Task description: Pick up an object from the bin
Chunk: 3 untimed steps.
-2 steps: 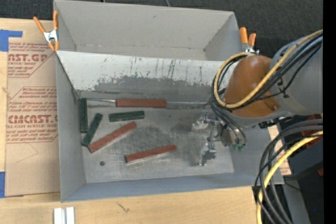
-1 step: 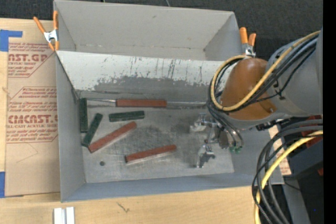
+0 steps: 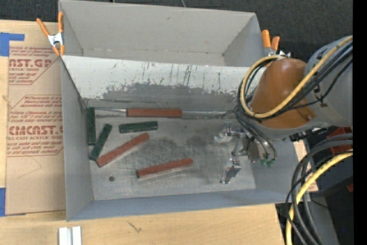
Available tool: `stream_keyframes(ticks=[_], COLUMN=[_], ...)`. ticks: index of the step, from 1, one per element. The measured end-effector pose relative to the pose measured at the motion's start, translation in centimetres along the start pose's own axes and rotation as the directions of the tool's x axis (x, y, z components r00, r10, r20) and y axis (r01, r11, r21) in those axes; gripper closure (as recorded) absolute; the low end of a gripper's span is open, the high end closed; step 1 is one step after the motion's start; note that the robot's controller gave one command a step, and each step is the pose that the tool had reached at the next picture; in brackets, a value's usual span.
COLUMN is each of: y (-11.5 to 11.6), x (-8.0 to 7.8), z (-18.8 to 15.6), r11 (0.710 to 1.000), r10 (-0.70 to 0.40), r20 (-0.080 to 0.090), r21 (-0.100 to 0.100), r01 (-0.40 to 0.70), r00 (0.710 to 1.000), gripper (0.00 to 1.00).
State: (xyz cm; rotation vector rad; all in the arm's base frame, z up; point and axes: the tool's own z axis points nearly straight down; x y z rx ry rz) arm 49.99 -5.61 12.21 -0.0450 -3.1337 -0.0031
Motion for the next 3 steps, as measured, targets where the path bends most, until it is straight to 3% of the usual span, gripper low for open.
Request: stream_keyframes(ticks=[1,2,3], y=[8.3,8.3,8.0], x=[-2.7,-2.7,-3.1], z=[4.5,4.5,-8.2], r11=[0.996,0.996,0.994], r10=[-0.092,-0.092,-0.113], r20=[0.023,0.023,0.01], r21=[0.002,0.002,0.003], r01=[0.092,0.092,0.113], r00=[0.996,0.995,0.994], gripper=[1.0,1.0,1.0])
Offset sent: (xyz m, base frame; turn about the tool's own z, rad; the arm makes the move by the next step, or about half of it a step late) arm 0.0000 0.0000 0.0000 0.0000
